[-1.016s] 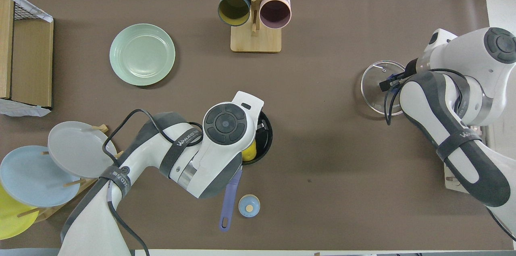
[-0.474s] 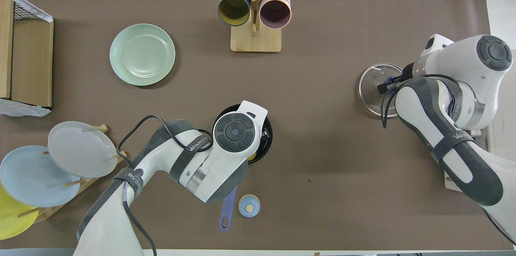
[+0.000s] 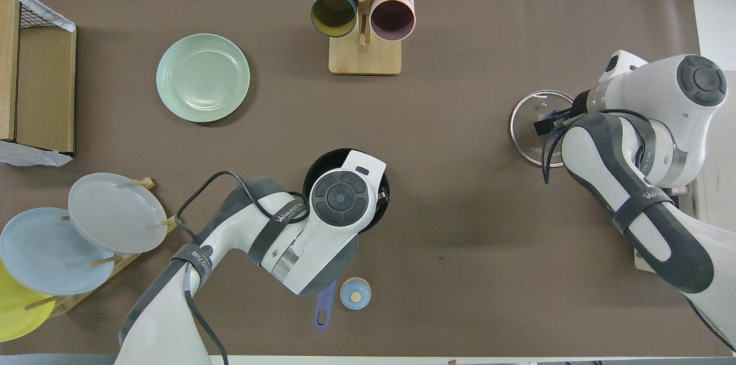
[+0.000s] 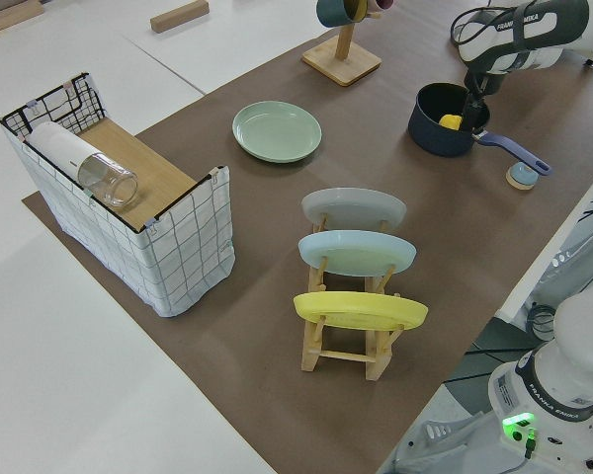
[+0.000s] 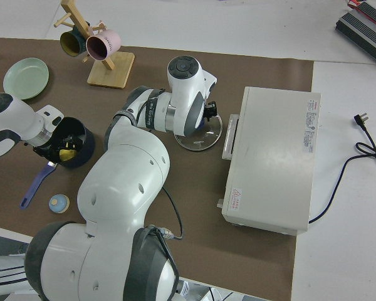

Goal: Transfer potato from pot to plate

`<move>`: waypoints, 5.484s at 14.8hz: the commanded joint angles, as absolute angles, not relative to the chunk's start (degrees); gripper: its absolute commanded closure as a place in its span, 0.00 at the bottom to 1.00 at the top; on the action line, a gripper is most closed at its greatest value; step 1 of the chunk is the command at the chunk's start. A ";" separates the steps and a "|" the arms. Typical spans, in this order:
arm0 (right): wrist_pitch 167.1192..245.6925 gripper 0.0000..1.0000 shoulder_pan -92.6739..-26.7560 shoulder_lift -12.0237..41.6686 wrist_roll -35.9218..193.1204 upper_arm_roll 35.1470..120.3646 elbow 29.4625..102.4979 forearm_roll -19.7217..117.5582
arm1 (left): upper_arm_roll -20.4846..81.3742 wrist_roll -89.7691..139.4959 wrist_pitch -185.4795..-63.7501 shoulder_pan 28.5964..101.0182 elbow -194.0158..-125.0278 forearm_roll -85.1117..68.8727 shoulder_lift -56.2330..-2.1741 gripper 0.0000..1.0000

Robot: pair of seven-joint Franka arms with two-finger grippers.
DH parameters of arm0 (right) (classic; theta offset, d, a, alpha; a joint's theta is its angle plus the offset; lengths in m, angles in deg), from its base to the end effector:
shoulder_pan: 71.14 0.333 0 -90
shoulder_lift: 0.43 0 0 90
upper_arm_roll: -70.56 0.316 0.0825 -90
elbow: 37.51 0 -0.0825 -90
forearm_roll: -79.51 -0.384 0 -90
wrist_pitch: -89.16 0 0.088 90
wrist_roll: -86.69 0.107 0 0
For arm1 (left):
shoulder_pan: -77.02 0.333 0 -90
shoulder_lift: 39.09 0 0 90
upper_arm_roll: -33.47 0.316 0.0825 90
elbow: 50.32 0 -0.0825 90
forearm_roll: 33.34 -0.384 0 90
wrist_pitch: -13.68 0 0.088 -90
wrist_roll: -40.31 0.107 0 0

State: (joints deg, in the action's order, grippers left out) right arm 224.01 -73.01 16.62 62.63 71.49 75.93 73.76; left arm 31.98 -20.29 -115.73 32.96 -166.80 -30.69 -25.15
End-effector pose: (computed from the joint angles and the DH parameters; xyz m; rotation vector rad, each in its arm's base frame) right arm 0.6130 -0.0091 0.3244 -3.0352 -0.5125 -0.1404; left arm 0.4113 -0.4204 0.3252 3.0963 0.4570 -0.0688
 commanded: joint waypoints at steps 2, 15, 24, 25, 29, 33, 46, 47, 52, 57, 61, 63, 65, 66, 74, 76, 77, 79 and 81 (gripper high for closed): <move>216.20 0.00 -73.07 13.20 68.90 71.70 71.06 73.08 | 32.86 -19.99 -117.01 32.11 -167.92 -29.56 -24.76 0.65; 179.87 0.00 -69.84 0.81 82.89 68.73 57.85 79.68 | 33.03 -9.98 -99.90 38.96 -157.57 -26.59 -29.94 1.00; 181.71 0.00 -69.73 -2.02 85.54 68.01 60.93 81.62 | 33.21 15.83 -84.31 61.01 -134.00 -23.76 -22.40 1.00; 181.53 0.00 -69.99 -1.75 85.54 68.01 60.84 81.62 | 33.30 19.96 -85.88 63.38 -133.73 -23.94 -21.26 1.00; 178.47 0.00 -70.08 -0.96 86.33 68.09 58.56 80.74 | 33.38 28.96 -94.41 67.61 -133.73 -27.36 -15.11 1.00; 178.19 0.00 -70.52 -1.57 86.33 67.83 58.56 80.21 | 33.38 32.65 -104.25 68.50 -135.48 -30.17 -9.30 1.00; 178.90 0.00 -71.23 -3.16 86.51 67.04 59.70 80.12 | 33.65 35.21 -103.33 68.67 -137.17 -30.36 -12.79 0.00; 178.90 0.00 -71.23 -3.16 86.34 67.04 59.70 80.12 | 33.74 35.21 -101.13 69.11 -136.55 -30.27 -14.64 0.00; 178.46 0.00 -71.05 -3.16 86.16 67.13 59.70 80.12 | 35.58 35.47 -89.52 70.52 -136.81 -32.36 -28.25 0.00; 178.46 0.00 -71.05 -3.16 86.16 67.13 59.70 80.12 | 35.76 37.49 -75.73 71.31 -138.29 -32.73 -39.15 0.00; 178.46 0.00 -71.14 -3.16 86.16 67.13 59.70 80.12 | 35.67 38.20 -72.71 71.22 -146.27 -32.82 -46.37 0.00; 178.46 0.00 -71.05 -3.16 86.16 67.13 59.70 80.12 | 35.41 38.28 -74.81 71.22 -150.94 -32.82 -48.57 0.00; 178.46 0.00 -71.05 -3.16 86.16 67.13 59.70 80.12 | 35.06 37.94 -77.19 71.31 -150.70 -32.82 -47.27 0.00; 178.46 0.00 -71.14 -3.16 86.16 67.13 59.70 80.12 | 35.23 37.93 -77.37 71.22 -150.17 -32.82 -45.35 0.00; 178.46 0.00 -71.14 -3.16 86.16 67.13 59.70 80.12 | 34.79 38.11 -69.99 71.14 -142.52 -32.90 -41.55 0.00; 178.46 0.00 -71.14 -3.16 86.16 67.13 59.70 80.12 | 34.79 38.11 -70.08 71.14 -142.35 -32.99 -41.29 0.00; 178.46 0.00 -71.14 -3.16 86.16 67.13 59.70 80.12 | 34.79 38.11 -70.25 71.05 -142.43 -32.99 -41.72 0.00; 178.46 0.00 -71.14 -3.16 86.16 67.13 59.70 80.12 | 34.53 38.11 -70.43 71.14 -142.61 -32.90 -42.34 0.00; 178.46 0.00 -71.05 -3.16 86.16 67.13 59.70 80.12 | 34.53 38.11 -70.34 70.96 -142.70 -32.90 -42.43 0.00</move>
State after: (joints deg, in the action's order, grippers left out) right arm 178.94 -70.77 -2.25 85.45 66.91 58.77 80.85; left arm 34.99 37.37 -71.05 70.80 -142.44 -31.89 -41.56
